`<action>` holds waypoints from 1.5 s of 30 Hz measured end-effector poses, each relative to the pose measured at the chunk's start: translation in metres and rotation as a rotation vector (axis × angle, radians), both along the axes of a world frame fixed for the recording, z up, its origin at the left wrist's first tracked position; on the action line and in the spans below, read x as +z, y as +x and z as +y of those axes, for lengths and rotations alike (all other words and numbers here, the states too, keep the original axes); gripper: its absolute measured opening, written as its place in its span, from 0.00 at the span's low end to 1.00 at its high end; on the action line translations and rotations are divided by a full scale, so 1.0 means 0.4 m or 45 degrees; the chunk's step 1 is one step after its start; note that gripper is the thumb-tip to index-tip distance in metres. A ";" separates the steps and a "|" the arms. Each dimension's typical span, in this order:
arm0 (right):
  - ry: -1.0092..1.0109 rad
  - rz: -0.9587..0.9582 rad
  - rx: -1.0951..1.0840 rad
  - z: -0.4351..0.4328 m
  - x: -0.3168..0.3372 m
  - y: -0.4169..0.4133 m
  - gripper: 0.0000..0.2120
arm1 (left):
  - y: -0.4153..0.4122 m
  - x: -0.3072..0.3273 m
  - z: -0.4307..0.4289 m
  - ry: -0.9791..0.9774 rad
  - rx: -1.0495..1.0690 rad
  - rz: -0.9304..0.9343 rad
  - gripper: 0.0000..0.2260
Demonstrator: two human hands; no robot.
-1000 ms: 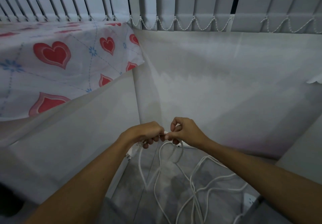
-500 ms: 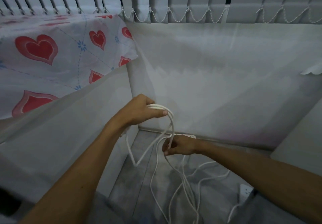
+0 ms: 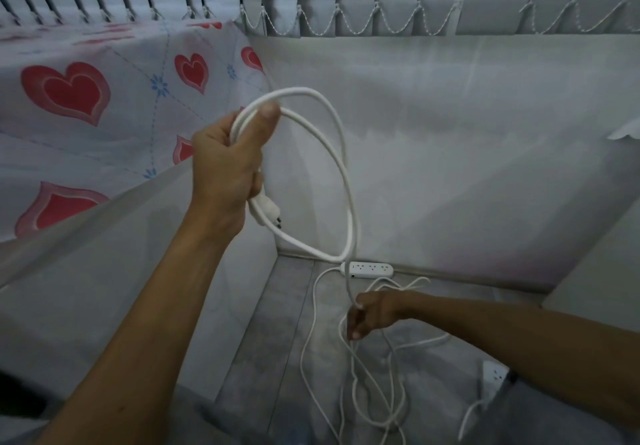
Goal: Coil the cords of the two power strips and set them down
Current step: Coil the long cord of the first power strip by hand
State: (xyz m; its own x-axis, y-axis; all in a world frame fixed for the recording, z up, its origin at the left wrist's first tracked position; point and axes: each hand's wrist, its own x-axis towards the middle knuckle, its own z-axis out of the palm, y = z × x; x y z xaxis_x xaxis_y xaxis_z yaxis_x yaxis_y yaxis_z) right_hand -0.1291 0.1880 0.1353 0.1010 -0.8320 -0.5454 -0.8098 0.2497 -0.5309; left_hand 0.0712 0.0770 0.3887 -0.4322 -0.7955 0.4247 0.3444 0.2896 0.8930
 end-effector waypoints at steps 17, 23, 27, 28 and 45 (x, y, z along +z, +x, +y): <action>0.213 -0.728 -0.916 0.145 0.037 -0.196 0.05 | 0.009 -0.067 -0.111 0.570 0.902 0.261 0.15; -0.516 -0.430 -1.233 0.137 0.111 -0.187 0.17 | -0.020 -0.115 -0.121 0.299 0.986 -0.027 0.18; -0.558 -0.072 -0.797 0.121 0.176 -0.098 0.15 | -0.062 -0.133 -0.088 -0.151 1.050 -0.340 0.20; -0.562 -0.066 -0.708 0.110 0.195 -0.066 0.14 | -0.075 -0.140 -0.080 -0.230 1.059 -0.397 0.21; -1.219 -0.307 -0.658 0.029 0.323 0.012 0.05 | -0.129 -0.238 -0.039 0.101 -0.658 -1.175 0.19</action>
State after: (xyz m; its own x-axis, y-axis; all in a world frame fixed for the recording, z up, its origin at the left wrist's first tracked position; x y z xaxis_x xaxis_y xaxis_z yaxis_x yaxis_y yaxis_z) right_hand -0.1242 0.1994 0.2645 -0.3624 -0.8711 0.3313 -0.5763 -0.0699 -0.8143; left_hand 0.0197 0.0613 0.2936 -0.8543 -0.4341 -0.2858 -0.4123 0.2312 0.8812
